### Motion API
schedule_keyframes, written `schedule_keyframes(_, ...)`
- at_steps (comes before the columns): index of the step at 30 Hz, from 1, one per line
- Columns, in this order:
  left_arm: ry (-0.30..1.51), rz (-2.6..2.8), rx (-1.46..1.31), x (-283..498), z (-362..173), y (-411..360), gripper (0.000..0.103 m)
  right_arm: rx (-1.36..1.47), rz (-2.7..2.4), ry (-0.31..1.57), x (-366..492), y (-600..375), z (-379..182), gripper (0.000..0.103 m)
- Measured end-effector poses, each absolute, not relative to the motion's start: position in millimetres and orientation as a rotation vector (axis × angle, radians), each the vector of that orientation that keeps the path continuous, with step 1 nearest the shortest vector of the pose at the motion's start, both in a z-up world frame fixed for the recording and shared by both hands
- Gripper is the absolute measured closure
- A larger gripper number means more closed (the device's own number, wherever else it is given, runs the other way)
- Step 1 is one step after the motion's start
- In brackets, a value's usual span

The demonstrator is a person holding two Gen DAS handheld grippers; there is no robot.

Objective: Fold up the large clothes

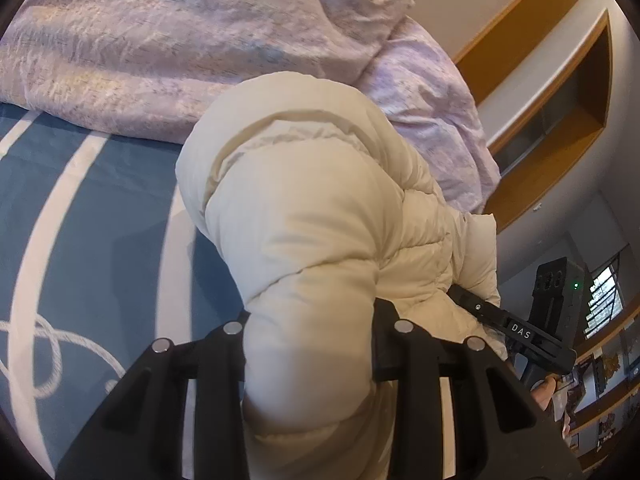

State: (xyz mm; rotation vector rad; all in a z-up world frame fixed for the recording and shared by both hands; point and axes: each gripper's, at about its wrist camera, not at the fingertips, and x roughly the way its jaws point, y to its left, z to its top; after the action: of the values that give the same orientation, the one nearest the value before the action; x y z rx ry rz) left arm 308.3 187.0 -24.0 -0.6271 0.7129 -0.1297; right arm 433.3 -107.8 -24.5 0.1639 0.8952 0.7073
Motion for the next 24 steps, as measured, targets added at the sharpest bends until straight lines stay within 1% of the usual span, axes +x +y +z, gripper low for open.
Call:
schedule_keyframes(7, 0.722, -0.086, -0.611, 322.0, -29.9, 209.8, 0.068, 0.128, 0.694, 0.905, 447.1, -81.1, -41.5, 0.086)
schedule_keyframes(14, 0.742, -0.066, -0.599, 336.4, -42.1, 218.5, 0.067, 0.131, 0.674, 0.936, 457.1, -75.1, -52.5, 0.086)
schedule_keyframes(24, 0.75, -0.049, -0.613, 344.0, -58.4, 226.8, 0.061, 0.112, 0.65, 0.966, 460.1, -67.7, -69.8, 0.083)
